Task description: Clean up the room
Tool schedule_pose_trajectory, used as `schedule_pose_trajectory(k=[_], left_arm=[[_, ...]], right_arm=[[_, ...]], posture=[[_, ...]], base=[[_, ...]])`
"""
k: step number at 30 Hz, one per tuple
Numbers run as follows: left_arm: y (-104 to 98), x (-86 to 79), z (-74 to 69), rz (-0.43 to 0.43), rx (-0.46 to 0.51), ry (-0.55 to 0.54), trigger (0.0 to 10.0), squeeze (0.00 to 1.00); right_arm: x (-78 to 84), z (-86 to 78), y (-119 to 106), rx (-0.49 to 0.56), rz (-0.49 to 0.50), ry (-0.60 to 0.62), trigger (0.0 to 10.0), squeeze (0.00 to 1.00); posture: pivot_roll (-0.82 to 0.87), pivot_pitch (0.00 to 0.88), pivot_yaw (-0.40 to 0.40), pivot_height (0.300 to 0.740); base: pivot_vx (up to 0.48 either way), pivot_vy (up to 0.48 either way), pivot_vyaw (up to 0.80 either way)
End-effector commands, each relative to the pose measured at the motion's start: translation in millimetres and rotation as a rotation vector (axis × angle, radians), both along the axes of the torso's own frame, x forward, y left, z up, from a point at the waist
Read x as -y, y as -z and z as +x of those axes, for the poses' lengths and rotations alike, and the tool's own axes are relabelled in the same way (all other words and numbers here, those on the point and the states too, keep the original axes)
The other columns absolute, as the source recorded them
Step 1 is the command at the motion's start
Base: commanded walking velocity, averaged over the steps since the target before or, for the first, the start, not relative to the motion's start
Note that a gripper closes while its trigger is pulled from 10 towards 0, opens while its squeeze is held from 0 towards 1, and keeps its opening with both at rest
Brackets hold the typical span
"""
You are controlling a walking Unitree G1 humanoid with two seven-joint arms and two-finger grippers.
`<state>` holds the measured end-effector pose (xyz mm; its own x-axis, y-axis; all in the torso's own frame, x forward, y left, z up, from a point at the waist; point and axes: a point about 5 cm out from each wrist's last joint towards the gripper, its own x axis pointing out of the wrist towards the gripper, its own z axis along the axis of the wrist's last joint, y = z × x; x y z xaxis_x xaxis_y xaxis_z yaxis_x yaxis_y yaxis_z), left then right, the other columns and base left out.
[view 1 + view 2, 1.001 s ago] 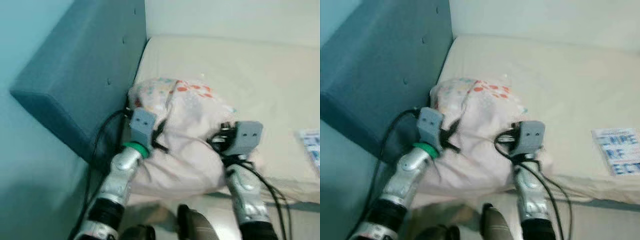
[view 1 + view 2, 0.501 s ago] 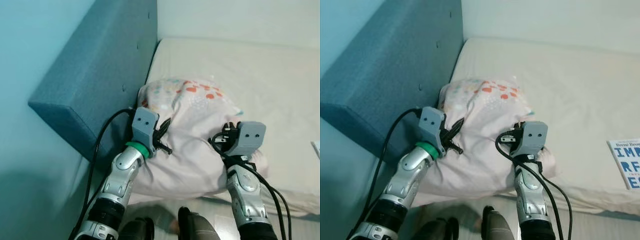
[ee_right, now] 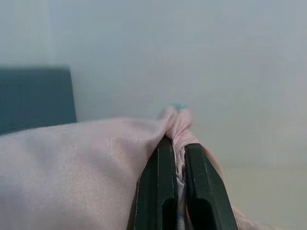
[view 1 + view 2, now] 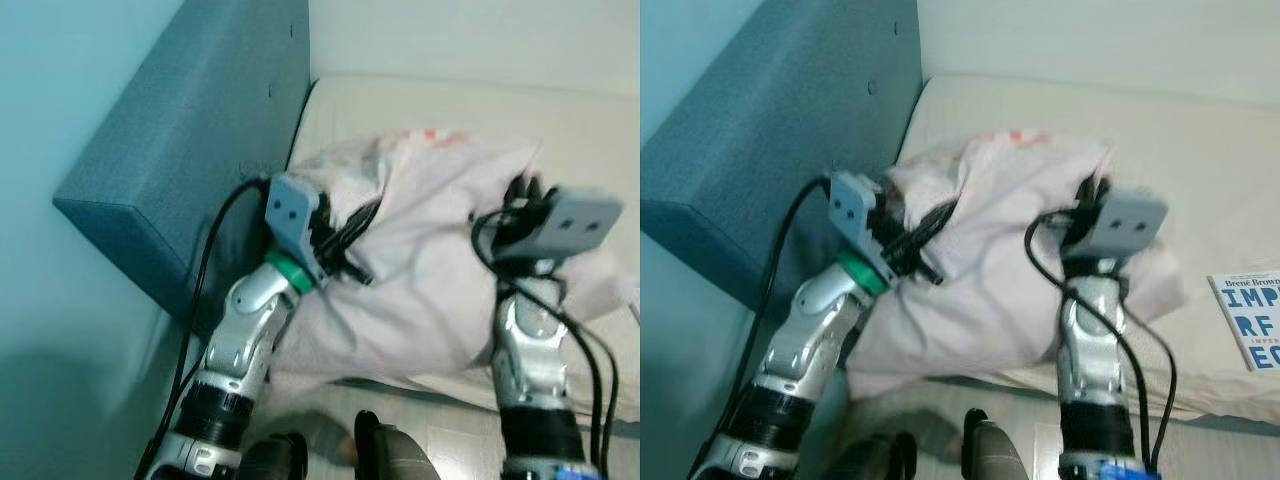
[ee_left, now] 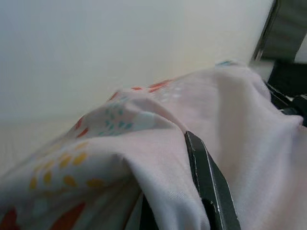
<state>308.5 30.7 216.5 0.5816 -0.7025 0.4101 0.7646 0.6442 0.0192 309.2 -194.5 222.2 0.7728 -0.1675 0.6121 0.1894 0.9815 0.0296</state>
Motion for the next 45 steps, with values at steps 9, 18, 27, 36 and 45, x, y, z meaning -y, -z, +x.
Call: schedule_pose_trajectory(k=[9,18,27,36,45], left_arm=[[-46,12.8,-7.2,-0.096,0.163,0.073,10.0,0.00],[-14,31.9,8.6,0.117,0.222,-0.030,10.0,0.00],[70,52.0,13.2,0.540,0.189,-0.120,10.0,0.00],[90,46.0,22.2,0.653,0.144,-0.179,10.0,0.00],[3,61.5,24.9,0.294,0.377,-0.163,10.0,0.00]], right_arm=[[-9.7,11.0,-39,0.136,-0.038,-0.025,10.0,0.00],[-10.0,29.7,-3,-0.006,-0.027,-0.012,10.0,0.00],[-2.2,32.3,113,-0.520,0.140,0.064,10.0,0.00],[-24.8,17.9,176,-0.873,0.282,-0.004,10.0,0.00],[-47.3,17.2,188,-0.940,0.386,-0.062,10.0,0.00]], posture=[[0.01,0.151,0.103,0.740],[0.01,0.161,0.102,0.740],[0.00,0.203,0.129,0.740],[0.00,0.231,0.154,0.740],[0.04,0.242,0.151,0.740]], base=[[0.000,0.000,0.00],[0.000,0.000,0.00],[0.000,0.000,0.00],[0.000,0.000,0.00],[0.000,0.000,0.00]])
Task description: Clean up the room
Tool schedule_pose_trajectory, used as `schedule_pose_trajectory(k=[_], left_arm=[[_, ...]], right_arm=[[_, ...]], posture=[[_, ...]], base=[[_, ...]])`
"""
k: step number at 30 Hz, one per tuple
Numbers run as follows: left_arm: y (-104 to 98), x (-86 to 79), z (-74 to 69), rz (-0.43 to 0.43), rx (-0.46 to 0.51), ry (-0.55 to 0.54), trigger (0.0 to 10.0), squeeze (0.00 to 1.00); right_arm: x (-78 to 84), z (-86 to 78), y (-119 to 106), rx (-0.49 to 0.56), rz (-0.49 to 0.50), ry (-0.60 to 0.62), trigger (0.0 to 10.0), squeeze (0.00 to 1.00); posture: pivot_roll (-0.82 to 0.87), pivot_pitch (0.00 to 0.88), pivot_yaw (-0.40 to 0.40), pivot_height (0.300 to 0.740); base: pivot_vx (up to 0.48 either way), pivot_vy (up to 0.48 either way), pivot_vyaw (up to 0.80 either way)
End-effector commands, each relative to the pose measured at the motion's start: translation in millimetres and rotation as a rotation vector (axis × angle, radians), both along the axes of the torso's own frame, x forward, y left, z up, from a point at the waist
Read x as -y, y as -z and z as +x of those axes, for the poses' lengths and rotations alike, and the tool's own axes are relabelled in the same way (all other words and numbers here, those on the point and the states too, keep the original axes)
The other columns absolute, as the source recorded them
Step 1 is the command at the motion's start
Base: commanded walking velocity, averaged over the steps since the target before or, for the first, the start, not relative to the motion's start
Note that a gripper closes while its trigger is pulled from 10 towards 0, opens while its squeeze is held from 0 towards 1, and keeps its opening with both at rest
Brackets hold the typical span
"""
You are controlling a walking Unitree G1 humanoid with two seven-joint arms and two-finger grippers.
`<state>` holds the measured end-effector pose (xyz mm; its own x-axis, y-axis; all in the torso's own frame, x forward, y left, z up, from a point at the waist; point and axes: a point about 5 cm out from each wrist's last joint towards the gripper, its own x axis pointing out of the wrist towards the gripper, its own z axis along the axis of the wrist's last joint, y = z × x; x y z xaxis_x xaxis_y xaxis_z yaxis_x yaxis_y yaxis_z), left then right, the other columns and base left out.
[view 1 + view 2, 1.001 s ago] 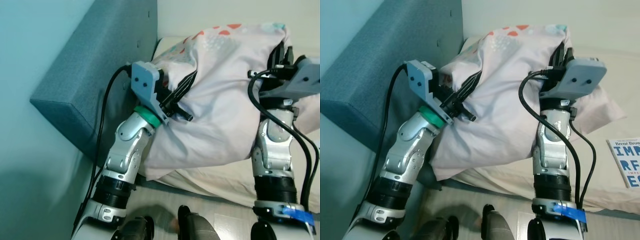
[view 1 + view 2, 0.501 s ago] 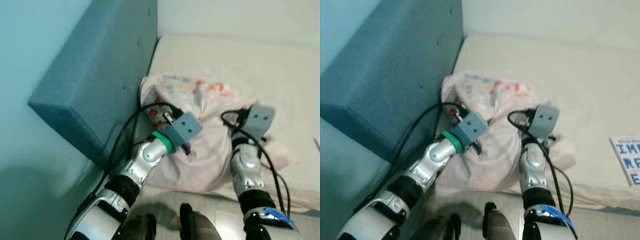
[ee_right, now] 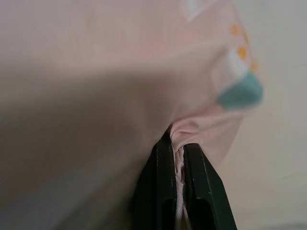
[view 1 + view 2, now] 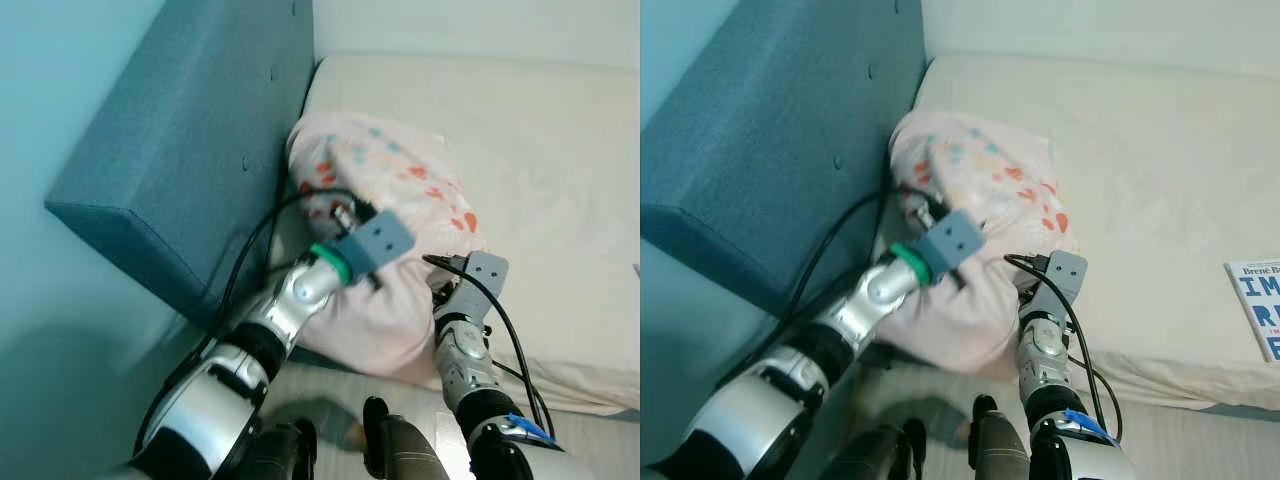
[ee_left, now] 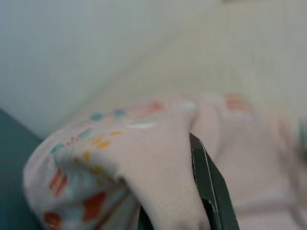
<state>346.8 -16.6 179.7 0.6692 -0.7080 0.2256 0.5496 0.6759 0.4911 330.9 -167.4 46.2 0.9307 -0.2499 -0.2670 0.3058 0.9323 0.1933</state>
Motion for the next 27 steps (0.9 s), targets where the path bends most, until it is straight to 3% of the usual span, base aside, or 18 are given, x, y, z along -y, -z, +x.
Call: schedule_pose_trajectory(k=[1,6,7,8,10,12,13,14,16,17,21,22,26,27], left_arm=[[-28,10.5,-17.5,-0.133,0.116,0.142,10.0,0.00],[-11,2.0,-22.5,-0.091,0.069,0.163,10.0,0.00],[7,-8.4,-25.0,-0.058,0.020,0.155,10.0,0.00],[7,-8.4,-25.0,-0.058,0.020,0.155,10.0,0.00],[50,-33.3,-29.1,0.020,-0.118,0.096,10.0,0.00],[50,-33.3,-29.1,0.020,-0.118,0.096,10.0,0.00],[68,-42.5,-31.6,0.045,-0.187,0.071,10.0,0.00],[68,-42.5,-31.6,0.045,-0.187,0.071,10.0,0.00],[91,-52.2,-34.0,0.079,-0.278,0.032,10.0,0.00],[94,-55.1,-34.0,0.071,-0.310,0.011,10.0,0.00],[91,-55.9,-32.0,0.058,-0.315,-0.003,10.0,0.00],[85,-55.6,-27.8,0.047,-0.303,-0.014,10.0,0.00],[81,-55.6,-25.4,0.039,-0.294,-0.020,10.0,0.00],[72,-53.4,-18.9,0.021,-0.286,-0.026,10.0,0.00]], right_arm=[[-26.9,-1.5,9,-0.061,0.033,-0.120,10.0,0.00],[-34.6,2.2,5,-0.054,0.022,-0.179,10.0,0.00],[-38.8,4.5,2,-0.047,0.009,-0.220,10.0,0.00],[-38.8,4.5,2,-0.047,0.009,-0.220,10.0,0.00],[-41.7,7.2,-1,-0.042,-0.022,-0.286,10.0,0.00],[-41.7,7.2,-1,-0.042,-0.022,-0.286,10.0,0.00],[-38.6,8.0,-2,-0.037,-0.030,-0.285,10.0,0.00],[-38.6,8.0,-2,-0.037,-0.030,-0.285,10.0,0.00],[-26.0,11.2,-8,-0.002,-0.022,-0.249,10.0,0.00],[-16.4,15.4,-15,0.036,0.008,-0.236,10.0,0.00],[-12.4,18.6,-21,0.059,0.050,-0.252,10.0,0.00],[-11.8,19.5,-26,0.064,0.039,-0.341,10.0,0.00],[-12.3,19.3,-29,0.062,0.026,-0.408,10.0,0.00],[-3.4,16.5,-38,0.092,0.014,-0.422,10.0,0.00]], posture=[[0.04,0.245,0.150,0.740],[0.05,0.245,0.143,0.740],[0.05,0.245,0.136,0.740],[0.05,0.245,0.136,0.740],[0.05,0.246,0.120,0.740],[0.05,0.246,0.120,0.740],[0.06,0.248,0.113,0.740],[0.06,0.248,0.113,0.740],[0.05,0.248,0.103,0.740],[0.05,0.249,0.102,0.740],[0.05,0.249,0.102,0.740],[0.05,0.247,0.101,0.740],[0.05,0.247,0.101,0.740],[0.04,0.242,0.106,0.740]], base=[[0.000,0.000,0.00],[0.000,0.000,0.00],[0.000,0.000,0.00],[0.000,0.000,0.00],[0.000,0.000,0.00],[0.000,0.000,0.00],[0.000,0.000,0.00],[0.000,0.000,0.00],[0.000,0.000,0.00],[0.000,0.000,0.00],[0.000,0.000,0.00],[0.000,0.000,0.00],[0.000,0.000,0.00],[0.000,0.000,0.00]])
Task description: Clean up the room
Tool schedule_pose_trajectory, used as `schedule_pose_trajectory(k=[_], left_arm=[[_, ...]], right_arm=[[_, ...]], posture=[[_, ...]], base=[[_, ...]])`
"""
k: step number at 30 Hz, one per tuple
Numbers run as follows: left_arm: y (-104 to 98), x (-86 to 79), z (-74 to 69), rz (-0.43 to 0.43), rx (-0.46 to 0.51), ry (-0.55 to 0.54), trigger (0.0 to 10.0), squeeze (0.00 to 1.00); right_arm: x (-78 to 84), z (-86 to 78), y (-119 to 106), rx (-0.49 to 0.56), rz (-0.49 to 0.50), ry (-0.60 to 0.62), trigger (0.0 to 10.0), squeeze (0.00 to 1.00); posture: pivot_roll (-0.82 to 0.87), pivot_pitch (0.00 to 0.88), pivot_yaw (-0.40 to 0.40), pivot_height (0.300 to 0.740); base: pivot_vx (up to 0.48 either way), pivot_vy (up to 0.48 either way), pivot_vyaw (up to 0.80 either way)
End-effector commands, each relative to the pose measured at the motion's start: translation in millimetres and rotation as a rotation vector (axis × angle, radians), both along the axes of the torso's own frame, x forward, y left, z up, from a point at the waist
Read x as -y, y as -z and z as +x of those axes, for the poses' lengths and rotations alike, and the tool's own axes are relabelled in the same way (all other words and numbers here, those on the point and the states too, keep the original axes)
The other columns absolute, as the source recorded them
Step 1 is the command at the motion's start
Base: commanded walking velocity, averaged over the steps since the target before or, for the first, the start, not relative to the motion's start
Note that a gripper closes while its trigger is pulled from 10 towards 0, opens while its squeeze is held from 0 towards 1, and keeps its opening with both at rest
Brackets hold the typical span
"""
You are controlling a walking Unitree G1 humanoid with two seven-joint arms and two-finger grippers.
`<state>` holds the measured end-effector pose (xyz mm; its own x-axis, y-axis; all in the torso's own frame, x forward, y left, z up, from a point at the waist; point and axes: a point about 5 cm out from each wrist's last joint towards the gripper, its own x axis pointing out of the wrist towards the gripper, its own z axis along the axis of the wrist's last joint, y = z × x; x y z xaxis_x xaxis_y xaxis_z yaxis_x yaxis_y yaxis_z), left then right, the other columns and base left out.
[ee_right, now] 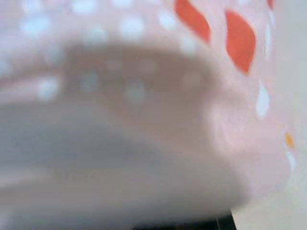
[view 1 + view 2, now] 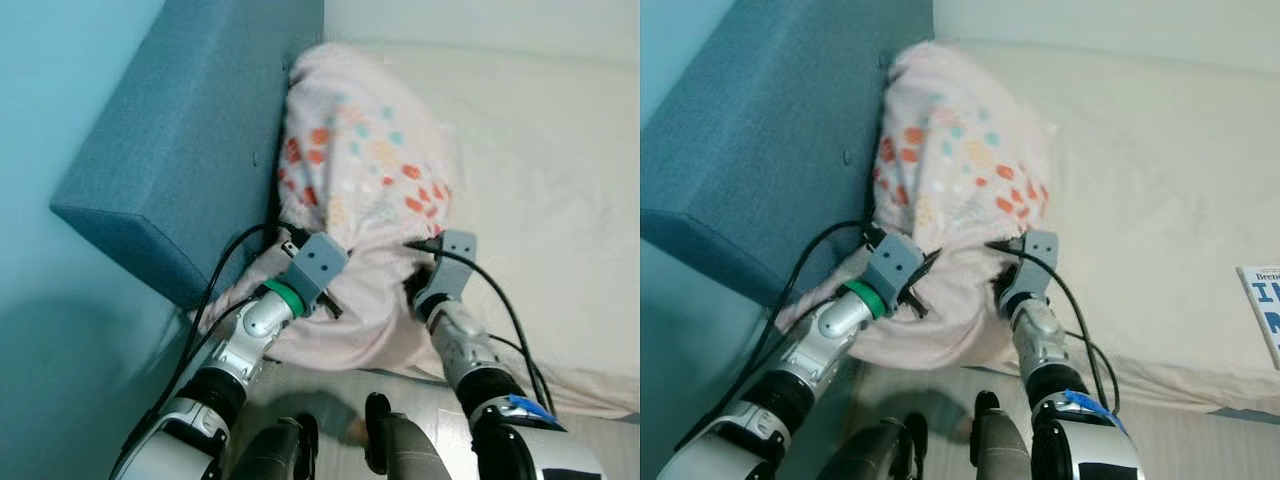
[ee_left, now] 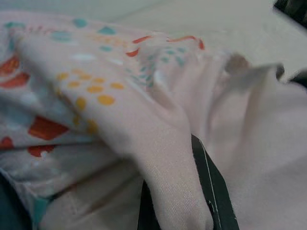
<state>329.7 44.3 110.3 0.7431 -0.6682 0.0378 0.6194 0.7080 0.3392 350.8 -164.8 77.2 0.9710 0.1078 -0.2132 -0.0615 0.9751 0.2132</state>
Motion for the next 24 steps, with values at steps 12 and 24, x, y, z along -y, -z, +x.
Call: schedule_pose_trajectory(k=[12,24], left_arm=[[-6,35.7,-2.2,-0.009,-0.021,0.124,10.0,0.00],[21,40.0,-11.0,0.003,-0.111,0.042,10.0,0.00]], right_arm=[[4.9,-32.7,-27,0.114,-0.068,0.058,10.0,0.00],[1.3,-43.9,-9,0.073,-0.158,0.084,10.0,0.00]], posture=[[0.02,0.241,0.124,0.740],[0.01,0.229,0.114,0.740]], base=[[0.000,0.000,0.00],[0.000,0.000,0.00]])
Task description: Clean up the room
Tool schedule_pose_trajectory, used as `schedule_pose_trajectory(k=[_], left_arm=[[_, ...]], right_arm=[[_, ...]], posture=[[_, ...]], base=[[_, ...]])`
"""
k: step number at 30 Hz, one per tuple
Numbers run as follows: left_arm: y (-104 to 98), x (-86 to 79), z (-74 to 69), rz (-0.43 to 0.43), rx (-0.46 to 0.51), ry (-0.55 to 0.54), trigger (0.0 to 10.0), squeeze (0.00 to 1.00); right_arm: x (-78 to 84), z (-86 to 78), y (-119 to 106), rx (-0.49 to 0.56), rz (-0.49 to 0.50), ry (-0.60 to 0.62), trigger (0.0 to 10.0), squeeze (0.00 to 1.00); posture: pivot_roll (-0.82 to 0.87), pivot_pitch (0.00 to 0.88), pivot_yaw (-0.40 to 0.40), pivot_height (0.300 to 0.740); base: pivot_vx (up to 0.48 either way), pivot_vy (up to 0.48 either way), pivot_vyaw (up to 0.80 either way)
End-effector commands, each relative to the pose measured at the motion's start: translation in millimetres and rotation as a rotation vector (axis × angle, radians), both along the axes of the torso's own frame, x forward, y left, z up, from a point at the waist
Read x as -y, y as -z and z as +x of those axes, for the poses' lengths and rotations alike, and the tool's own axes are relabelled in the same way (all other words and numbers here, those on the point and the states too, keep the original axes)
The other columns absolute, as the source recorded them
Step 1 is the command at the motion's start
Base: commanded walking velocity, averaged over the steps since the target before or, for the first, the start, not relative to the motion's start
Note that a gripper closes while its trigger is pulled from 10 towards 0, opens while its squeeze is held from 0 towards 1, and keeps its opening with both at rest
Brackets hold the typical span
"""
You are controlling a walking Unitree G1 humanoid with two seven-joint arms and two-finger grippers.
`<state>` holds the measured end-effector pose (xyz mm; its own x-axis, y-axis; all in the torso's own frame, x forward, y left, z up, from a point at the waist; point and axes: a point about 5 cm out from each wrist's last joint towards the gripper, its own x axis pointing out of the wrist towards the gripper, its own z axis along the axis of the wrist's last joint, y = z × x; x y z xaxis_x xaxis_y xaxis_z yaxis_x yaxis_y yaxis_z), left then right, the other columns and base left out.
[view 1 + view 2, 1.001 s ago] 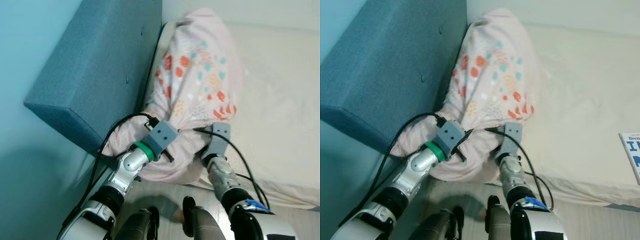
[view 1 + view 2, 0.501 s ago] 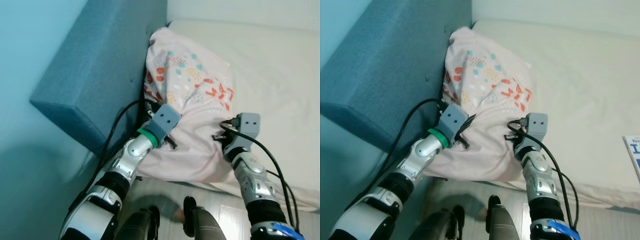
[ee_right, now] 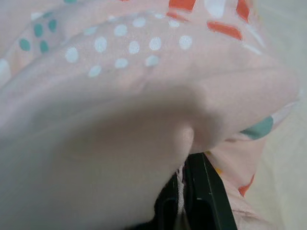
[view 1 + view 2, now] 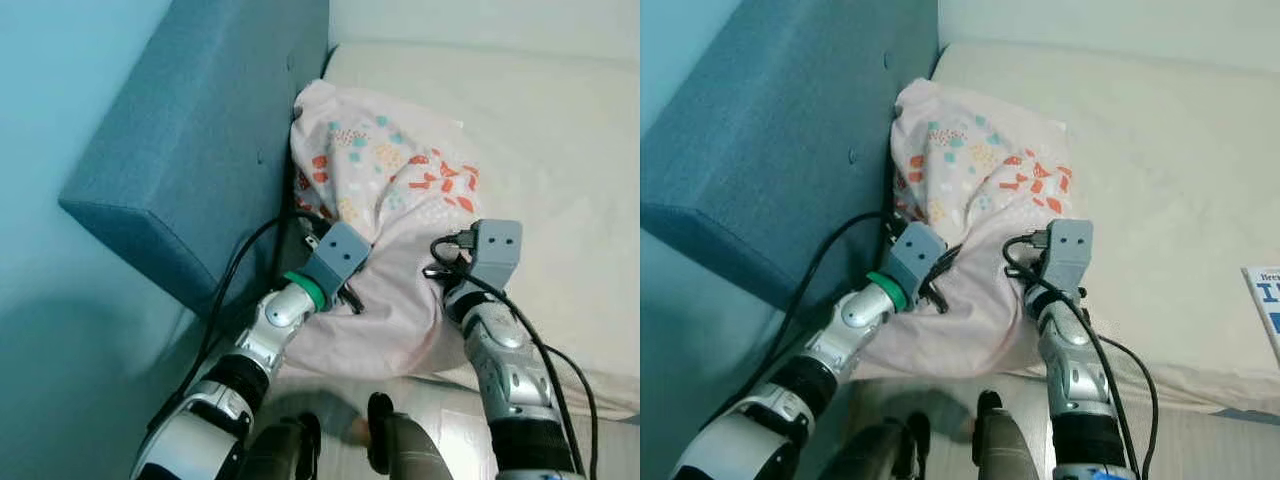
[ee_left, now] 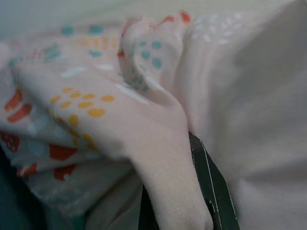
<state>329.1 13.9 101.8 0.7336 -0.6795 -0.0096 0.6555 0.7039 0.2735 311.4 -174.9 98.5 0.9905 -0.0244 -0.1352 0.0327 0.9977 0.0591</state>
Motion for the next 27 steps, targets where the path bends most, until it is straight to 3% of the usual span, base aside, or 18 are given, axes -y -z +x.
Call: schedule_pose_trajectory(k=[1,3,8,9,13,14,15,22,25,26,27], left_arm=[[13,9.6,-10.3,0.022,-0.029,0.027,10.0,0.00],[18,13.8,-12.3,0.003,-0.069,-0.021,10.0,0.00],[25,18.4,-16.0,-0.015,-0.122,-0.059,10.0,0.00],[30,14.0,-13.1,-0.051,-0.201,-0.148,10.0,0.00],[32,12.0,-11.4,-0.077,-0.242,-0.182,10.0,0.00],[33,12.2,-10.6,-0.131,-0.292,-0.199,10.0,1.00],[33,14.8,-11.5,-0.165,-0.318,-0.192,10.0,1.00],[33,22.1,-17.3,-0.209,-0.334,-0.145,10.0,1.00],[38,19.8,-22.7,-0.214,-0.344,-0.104,10.0,1.00],[39,9.1,-21.9,-0.192,-0.314,-0.091,10.0,1.00],[39,9.1,-21.9,-0.192,-0.314,-0.091,10.0,1.00]], right_arm=[[-8.8,-4.5,13,-0.015,-0.003,-0.021,10.0,0.00],[-4.2,-10.1,28,-0.036,-0.004,0.020,10.0,0.00],[4.2,-15.1,35,-0.038,0.005,0.100,10.0,0.00],[5.2,-17.2,40,-0.045,0.015,0.122,10.0,0.00],[5.3,-18.2,43,-0.050,0.014,0.130,10.0,0.00],[7.2,-20.0,49,-0.063,0.008,0.152,10.0,0.04],[10.5,-22.1,55,-0.084,0.007,0.179,10.0,1.00],[19.6,-28.1,64,-0.117,-0.031,0.252,10.0,1.00],[24.7,-38.6,71,-0.139,-0.090,0.304,10.0,1.00],[29.0,-51.6,79,-0.169,-0.128,0.331,10.0,0.00],[29.0,-51.6,79,-0.169,-0.128,0.331,10.0,0.00]], posture=[[0.01,0.229,0.114,0.740],[0.01,0.226,0.112,0.740],[0.01,0.229,0.118,0.740],[0.01,0.227,0.126,0.740],[0.01,0.228,0.127,0.740],[0.01,0.230,0.127,0.740],[0.02,0.228,0.124,0.740],[0.02,0.227,0.124,0.740],[0.02,0.219,0.120,0.740],[0.03,0.210,0.110,0.740],[0.03,0.210,0.110,0.740]], base=[[0.000,0.000,0.00],[0.000,0.000,0.00],[0.000,0.000,0.00],[0.000,0.000,0.00],[0.000,0.000,0.00],[0.000,0.000,0.00],[0.000,0.000,0.00],[0.000,0.000,0.00],[0.000,0.000,0.00],[0.000,0.000,0.00],[0.000,0.000,0.00]])
